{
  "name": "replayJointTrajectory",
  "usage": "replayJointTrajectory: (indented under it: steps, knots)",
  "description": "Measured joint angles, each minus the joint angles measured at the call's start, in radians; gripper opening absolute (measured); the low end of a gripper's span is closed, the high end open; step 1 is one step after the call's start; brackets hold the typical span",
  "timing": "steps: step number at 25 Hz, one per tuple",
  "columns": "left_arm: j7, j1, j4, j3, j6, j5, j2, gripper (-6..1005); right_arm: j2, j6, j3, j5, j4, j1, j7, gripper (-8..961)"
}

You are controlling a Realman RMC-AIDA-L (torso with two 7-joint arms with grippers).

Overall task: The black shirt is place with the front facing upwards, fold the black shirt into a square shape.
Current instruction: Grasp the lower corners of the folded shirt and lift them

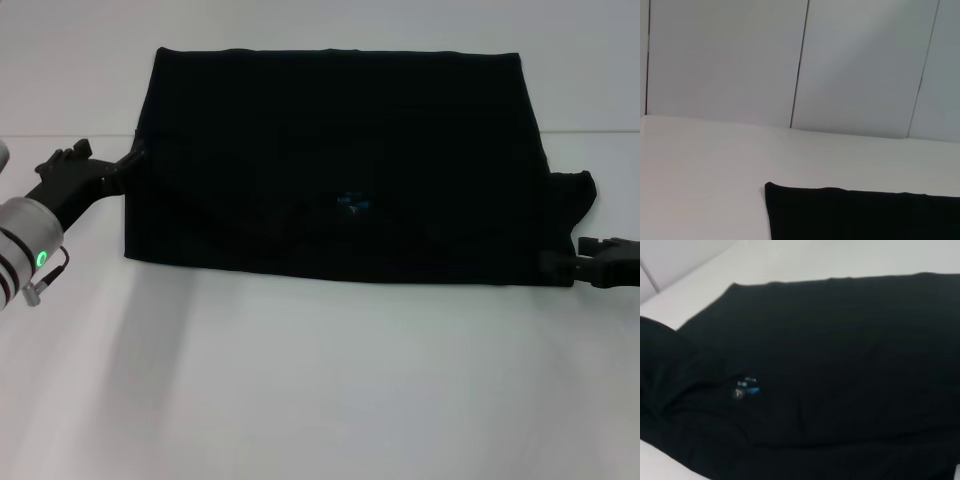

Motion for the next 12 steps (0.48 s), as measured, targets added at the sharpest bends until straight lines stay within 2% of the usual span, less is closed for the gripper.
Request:
replayJointTrajectory:
  steps: [7, 12]
  knots:
    - [-0.001, 0.008, 0.0, 0.0, 0.0, 0.0, 0.0, 828, 0.003, 0.025, -0.027, -0.001, 0.018, 0.011, 0.003, 801]
    - [-0.002, 0.01, 0.0, 0.0, 0.0, 0.0, 0.0, 828, 0.001, 0.023, -0.028, -0.001, 0.018, 0.004, 0.019, 655]
